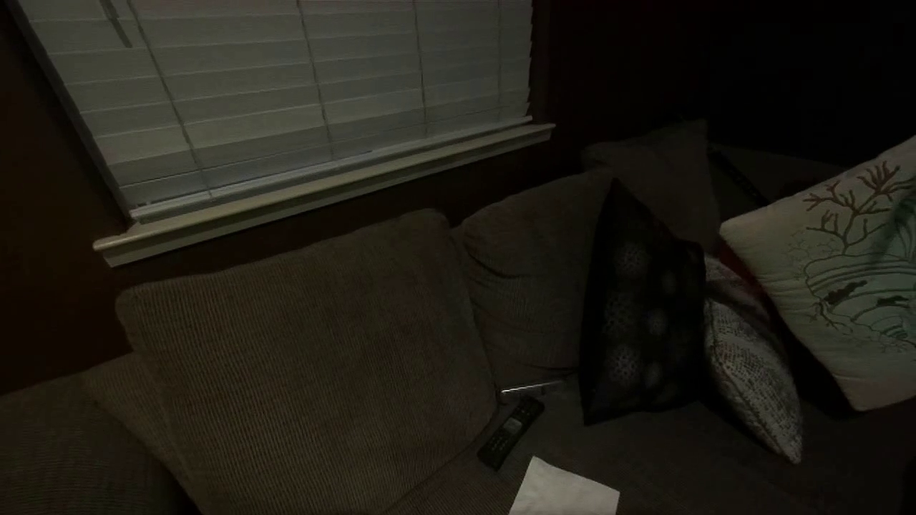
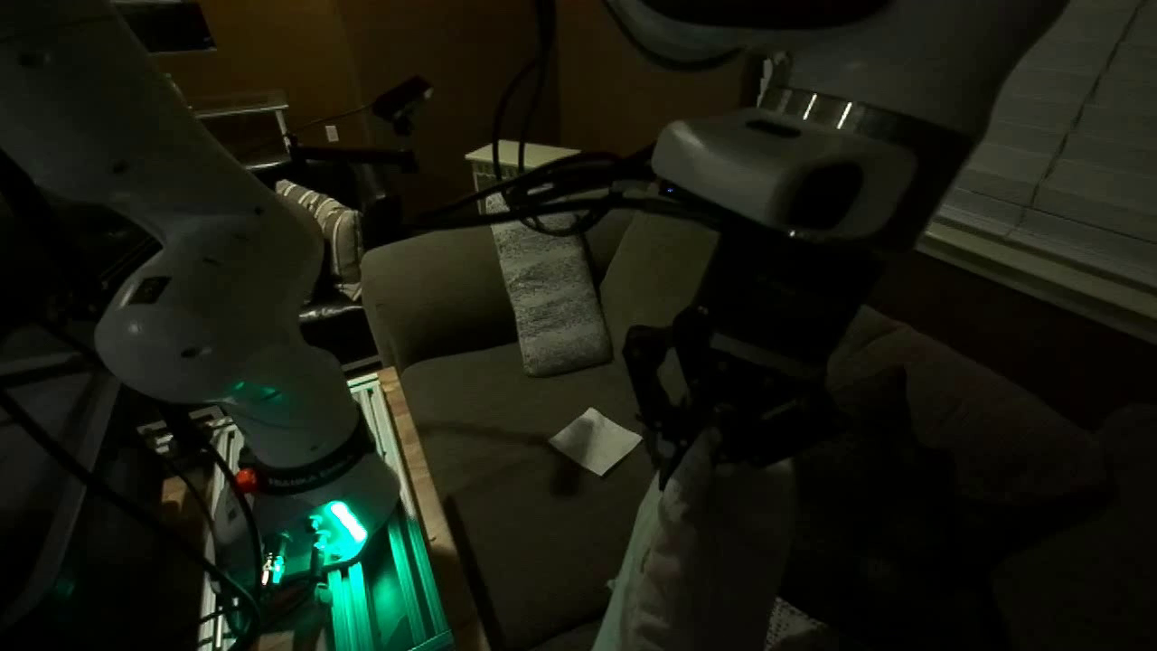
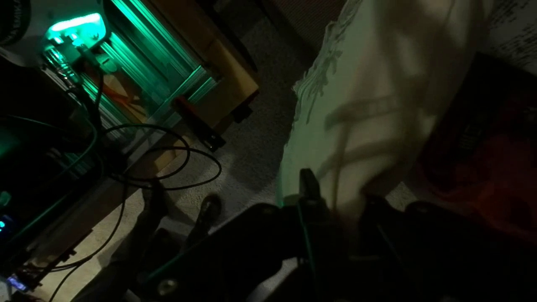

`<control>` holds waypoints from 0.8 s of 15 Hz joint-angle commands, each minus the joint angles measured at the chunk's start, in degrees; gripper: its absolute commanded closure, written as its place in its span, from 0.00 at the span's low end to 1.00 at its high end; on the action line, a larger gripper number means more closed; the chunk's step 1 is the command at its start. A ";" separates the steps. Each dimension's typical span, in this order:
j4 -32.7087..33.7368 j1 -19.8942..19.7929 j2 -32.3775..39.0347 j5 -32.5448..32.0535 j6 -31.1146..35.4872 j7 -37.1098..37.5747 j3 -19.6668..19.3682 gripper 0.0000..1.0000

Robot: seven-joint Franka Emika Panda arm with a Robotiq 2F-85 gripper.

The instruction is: Move the pillow to the right

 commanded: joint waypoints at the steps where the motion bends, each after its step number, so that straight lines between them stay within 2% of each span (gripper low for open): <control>1: 0.15 -2.55 0.25 0.64 0.05 -0.58 2.36 0.87; 2: 0.14 -2.60 0.09 0.64 0.05 -0.59 2.39 0.87; 3: 0.64 -1.82 -0.09 2.79 -0.79 -8.41 0.98 0.97; 5: 1.87 -2.45 1.14 2.86 0.16 -17.01 -0.67 0.97; 8: 4.38 3.57 4.90 2.46 3.38 -28.93 -10.29 0.97; 10: 7.27 7.40 9.65 5.72 5.84 -37.52 -15.99 0.97; 12: 10.70 10.54 14.88 10.68 6.62 -46.16 -19.61 0.97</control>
